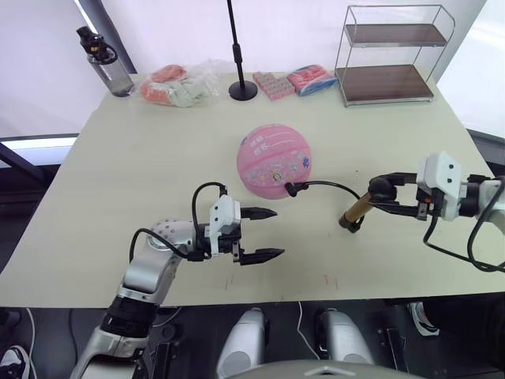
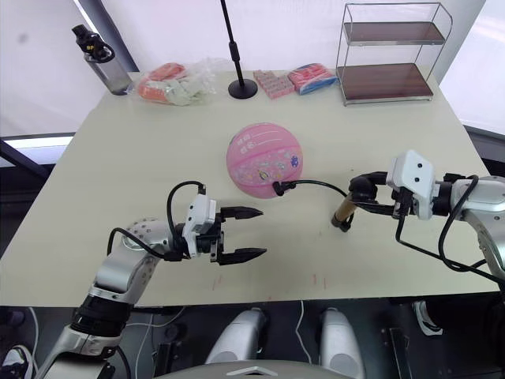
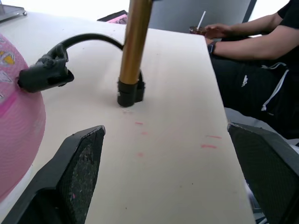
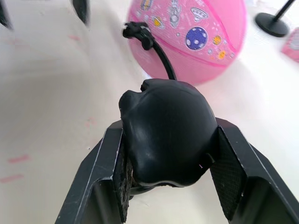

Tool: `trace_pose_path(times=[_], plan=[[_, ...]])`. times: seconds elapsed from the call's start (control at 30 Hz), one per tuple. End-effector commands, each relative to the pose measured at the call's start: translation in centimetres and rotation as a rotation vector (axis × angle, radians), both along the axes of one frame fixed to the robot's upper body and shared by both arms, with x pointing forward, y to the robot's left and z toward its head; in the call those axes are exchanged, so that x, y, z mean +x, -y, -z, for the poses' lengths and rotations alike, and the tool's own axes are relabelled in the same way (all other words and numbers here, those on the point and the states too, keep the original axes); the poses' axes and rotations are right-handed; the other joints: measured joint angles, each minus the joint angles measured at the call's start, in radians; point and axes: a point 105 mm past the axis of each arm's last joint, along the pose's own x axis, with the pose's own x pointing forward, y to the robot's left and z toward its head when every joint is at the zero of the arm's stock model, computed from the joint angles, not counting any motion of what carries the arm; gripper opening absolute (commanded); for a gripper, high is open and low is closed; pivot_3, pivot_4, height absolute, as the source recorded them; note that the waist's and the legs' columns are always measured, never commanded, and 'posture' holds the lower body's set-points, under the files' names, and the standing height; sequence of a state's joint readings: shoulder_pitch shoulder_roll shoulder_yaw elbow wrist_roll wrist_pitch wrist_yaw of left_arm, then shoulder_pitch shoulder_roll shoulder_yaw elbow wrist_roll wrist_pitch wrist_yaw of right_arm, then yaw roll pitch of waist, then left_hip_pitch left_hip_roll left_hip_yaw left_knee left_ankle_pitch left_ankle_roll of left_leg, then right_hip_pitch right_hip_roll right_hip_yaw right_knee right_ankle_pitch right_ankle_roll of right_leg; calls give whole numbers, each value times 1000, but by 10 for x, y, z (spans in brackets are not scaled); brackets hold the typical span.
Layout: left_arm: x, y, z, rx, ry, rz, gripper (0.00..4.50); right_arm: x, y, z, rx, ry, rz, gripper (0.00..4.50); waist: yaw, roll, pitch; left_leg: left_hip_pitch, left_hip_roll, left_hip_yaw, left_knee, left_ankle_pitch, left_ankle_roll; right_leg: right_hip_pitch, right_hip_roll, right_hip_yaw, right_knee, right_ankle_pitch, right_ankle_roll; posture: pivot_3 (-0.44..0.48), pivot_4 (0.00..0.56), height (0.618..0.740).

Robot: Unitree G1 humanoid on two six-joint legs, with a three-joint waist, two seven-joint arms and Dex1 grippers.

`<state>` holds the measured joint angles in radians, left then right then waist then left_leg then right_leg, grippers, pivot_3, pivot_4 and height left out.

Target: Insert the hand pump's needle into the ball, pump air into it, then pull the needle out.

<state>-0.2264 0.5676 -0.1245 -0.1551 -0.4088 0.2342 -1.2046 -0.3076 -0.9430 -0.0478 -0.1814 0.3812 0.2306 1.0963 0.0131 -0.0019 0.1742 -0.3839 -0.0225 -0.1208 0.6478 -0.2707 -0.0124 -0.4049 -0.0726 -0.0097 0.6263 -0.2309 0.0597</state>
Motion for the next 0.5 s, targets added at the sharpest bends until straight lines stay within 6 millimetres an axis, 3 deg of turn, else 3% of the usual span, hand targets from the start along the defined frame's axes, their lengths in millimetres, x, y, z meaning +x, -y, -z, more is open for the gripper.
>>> trace_pose_path(times=[0.03,0.27,0.5], plan=[[-3,2,-21,-31,55,26,4469,8,8,-13,-80,108,6,1878,-2,0,1,0,0,0,0,0,0,0,0,0,0,0,0,0,150,731],[-3,2,-24,-39,52,32,4469,20,8,-22,-190,260,-35,1878,-8,0,2,0,0,1,0,2,-4,-1,0,1,0,0,0,0,150,731],[-1,-3,-32,-52,69,33,4469,16,0,-7,-359,404,-153,1878,-9,0,3,0,0,3,0,2,-4,-2,0,3,1,0,0,0,150,731]])
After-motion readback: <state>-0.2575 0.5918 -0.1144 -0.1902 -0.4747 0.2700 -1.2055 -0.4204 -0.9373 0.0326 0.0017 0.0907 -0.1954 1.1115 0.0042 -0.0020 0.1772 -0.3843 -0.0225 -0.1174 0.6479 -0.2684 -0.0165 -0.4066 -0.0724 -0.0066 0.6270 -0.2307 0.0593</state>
